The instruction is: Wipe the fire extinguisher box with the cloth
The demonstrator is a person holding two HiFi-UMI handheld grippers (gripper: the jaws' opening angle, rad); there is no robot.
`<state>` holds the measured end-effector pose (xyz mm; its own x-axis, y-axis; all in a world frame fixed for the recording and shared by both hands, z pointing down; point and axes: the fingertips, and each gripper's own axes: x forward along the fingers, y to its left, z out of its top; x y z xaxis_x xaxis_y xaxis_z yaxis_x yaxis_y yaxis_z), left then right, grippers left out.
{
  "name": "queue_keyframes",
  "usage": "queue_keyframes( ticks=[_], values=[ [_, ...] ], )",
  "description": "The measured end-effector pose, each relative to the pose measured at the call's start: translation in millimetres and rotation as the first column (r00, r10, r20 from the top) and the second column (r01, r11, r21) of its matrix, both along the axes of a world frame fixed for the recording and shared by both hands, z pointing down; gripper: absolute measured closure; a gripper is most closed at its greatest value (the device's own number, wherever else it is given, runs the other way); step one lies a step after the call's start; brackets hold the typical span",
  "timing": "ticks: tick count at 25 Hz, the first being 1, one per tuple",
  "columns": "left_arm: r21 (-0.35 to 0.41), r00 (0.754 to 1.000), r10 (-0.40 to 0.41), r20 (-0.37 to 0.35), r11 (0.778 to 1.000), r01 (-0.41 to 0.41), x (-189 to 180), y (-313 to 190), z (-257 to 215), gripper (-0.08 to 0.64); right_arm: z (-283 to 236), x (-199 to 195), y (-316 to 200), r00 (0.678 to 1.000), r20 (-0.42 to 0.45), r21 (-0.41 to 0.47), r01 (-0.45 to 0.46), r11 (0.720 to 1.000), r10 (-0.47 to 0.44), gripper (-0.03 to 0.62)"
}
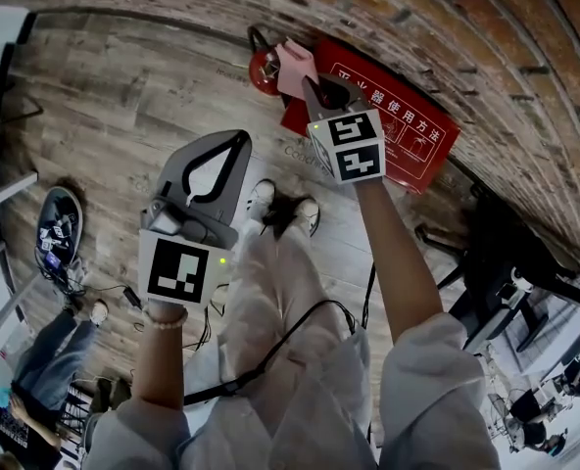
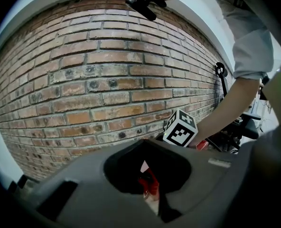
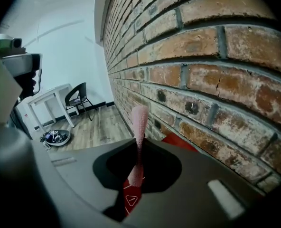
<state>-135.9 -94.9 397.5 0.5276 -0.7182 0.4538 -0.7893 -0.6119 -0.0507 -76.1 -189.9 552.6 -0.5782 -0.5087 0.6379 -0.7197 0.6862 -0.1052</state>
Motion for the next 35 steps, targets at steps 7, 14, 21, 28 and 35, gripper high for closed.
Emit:
queue_keyframes(
  ticks=[7,14,21,28,35],
  values=[
    [-0.014,1.0,0.009,0.002,1.0,-0.009,4.7,-3.2,8.4,0.563,28.0,17.2,-14.6,0.995,-0.1,0.0,-0.028,1.0,0.028,0.571],
    [-0.02,1.0,0.026,0.002,0.999,-0.026,13.5,-6.5,16.1,0.563,38.2,24.0,-19.4,0.988,-0.15,0.007,-0.023,1.0,0.024,0.571],
    [-0.023,0.999,0.048,0.001,0.999,-0.048,23.1,-10.2,19.0,0.563,38.1,29.4,-21.6,0.986,-0.162,0.02,-0.027,0.999,0.03,0.571],
    [-0.021,0.997,0.072,0.01,0.997,-0.072,33.2,-12.3,20.4,0.563,37.5,42.1,-24.3,0.986,-0.158,0.025,-0.051,0.998,0.054,0.571],
    [-0.014,0.995,0.096,0.016,0.995,-0.096,45.5,-14.6,21.0,0.563,36.7,58.6,-25.6,0.984,-0.159,0.031,-0.073,0.997,0.077,0.571]
  ],
)
